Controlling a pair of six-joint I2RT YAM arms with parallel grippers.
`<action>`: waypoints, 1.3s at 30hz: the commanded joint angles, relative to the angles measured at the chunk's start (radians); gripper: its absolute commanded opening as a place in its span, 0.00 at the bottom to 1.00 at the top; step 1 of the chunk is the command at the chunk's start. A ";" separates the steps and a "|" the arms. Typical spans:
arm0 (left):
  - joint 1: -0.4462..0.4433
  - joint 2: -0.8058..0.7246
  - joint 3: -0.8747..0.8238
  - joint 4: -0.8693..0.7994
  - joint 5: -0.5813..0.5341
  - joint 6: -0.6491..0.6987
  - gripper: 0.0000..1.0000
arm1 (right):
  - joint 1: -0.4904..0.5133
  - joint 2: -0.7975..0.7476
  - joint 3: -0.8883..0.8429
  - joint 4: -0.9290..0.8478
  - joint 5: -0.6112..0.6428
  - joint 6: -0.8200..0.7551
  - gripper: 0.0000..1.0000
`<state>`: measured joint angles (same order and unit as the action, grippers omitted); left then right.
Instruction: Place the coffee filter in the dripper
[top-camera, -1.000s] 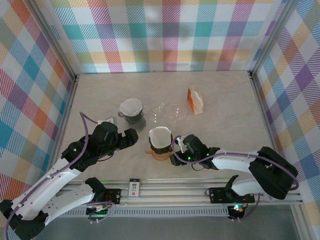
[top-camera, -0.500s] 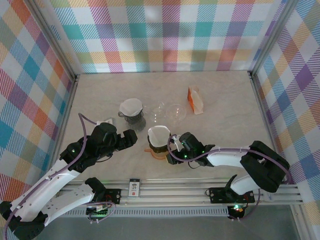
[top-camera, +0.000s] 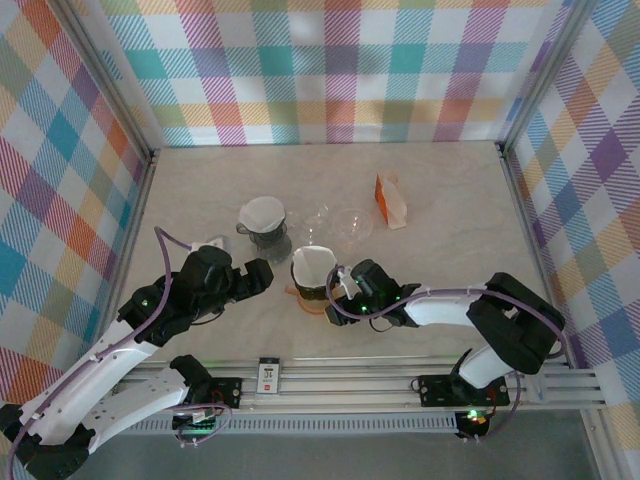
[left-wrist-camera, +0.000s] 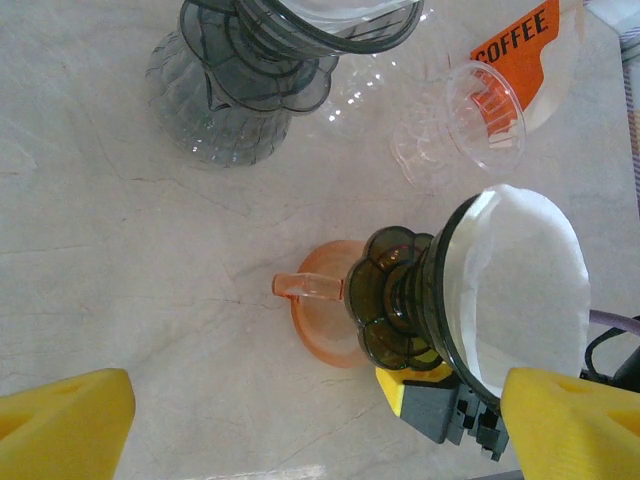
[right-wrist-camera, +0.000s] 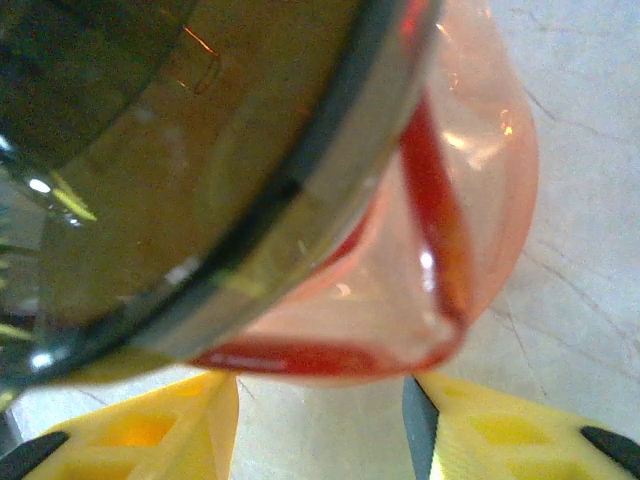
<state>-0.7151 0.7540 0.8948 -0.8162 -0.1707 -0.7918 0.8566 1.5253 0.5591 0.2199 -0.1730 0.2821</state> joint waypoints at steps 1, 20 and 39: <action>0.013 -0.012 0.032 -0.027 -0.017 0.012 0.94 | -0.005 0.024 0.039 0.022 -0.025 -0.036 0.49; 0.014 -0.025 0.042 -0.043 -0.029 0.015 0.94 | -0.004 0.186 0.201 0.018 -0.098 -0.063 0.47; 0.016 -0.059 0.061 -0.064 -0.051 0.023 0.94 | 0.012 0.319 0.358 -0.018 -0.097 -0.055 0.48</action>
<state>-0.7105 0.7090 0.9241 -0.8639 -0.1982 -0.7883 0.8585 1.8313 0.8898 0.2050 -0.2592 0.2451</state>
